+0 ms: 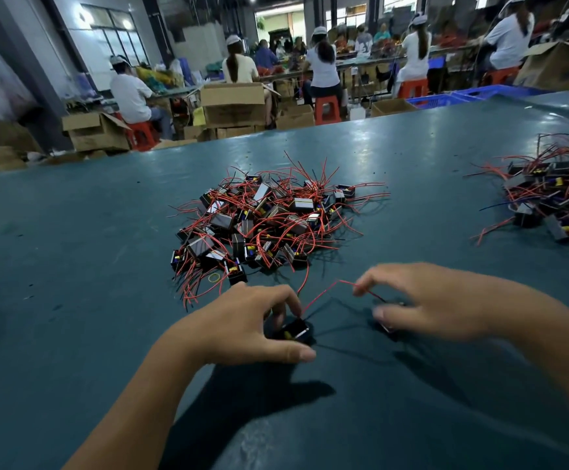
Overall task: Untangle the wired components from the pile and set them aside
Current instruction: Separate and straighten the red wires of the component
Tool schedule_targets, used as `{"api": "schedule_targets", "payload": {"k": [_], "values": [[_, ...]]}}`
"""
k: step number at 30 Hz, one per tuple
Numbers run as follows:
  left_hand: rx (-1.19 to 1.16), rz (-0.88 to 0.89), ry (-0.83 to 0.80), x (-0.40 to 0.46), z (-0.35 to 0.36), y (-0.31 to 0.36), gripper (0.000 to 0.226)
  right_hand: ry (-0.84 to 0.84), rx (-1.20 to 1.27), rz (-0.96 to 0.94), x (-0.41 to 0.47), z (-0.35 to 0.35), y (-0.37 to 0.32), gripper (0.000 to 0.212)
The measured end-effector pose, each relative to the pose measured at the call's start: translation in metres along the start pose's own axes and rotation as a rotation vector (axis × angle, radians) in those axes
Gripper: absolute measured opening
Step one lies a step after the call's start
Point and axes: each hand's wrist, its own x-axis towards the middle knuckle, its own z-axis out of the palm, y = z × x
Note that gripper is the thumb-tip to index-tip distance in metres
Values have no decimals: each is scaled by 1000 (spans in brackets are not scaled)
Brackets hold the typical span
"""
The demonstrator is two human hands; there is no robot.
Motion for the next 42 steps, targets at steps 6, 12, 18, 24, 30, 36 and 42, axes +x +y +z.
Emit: {"api": "schedule_targets", "payload": {"k": [6,12,18,24,30,36,42], "values": [[103,-17,6,7,6,1,28,-73,-146,20,-3,-1,-10,30],[-125,-123,72,10,4,-7,17,-68,-226,96,-9,-6,-4,40],[-334,-131,81,12,6,-5,15,100,-338,78,7,6,-5,20],[-836,-148,186,13,6,11,32,354,538,65,13,20,-19,12],[-982,-134,197,15,14,19,28,415,608,92,18,33,-26,14],[-880,-202,255,23,24,19,35,541,113,147,19,45,-29,24],[-790,-193,285,25,31,22,54,446,410,189,21,51,-30,23]]}}
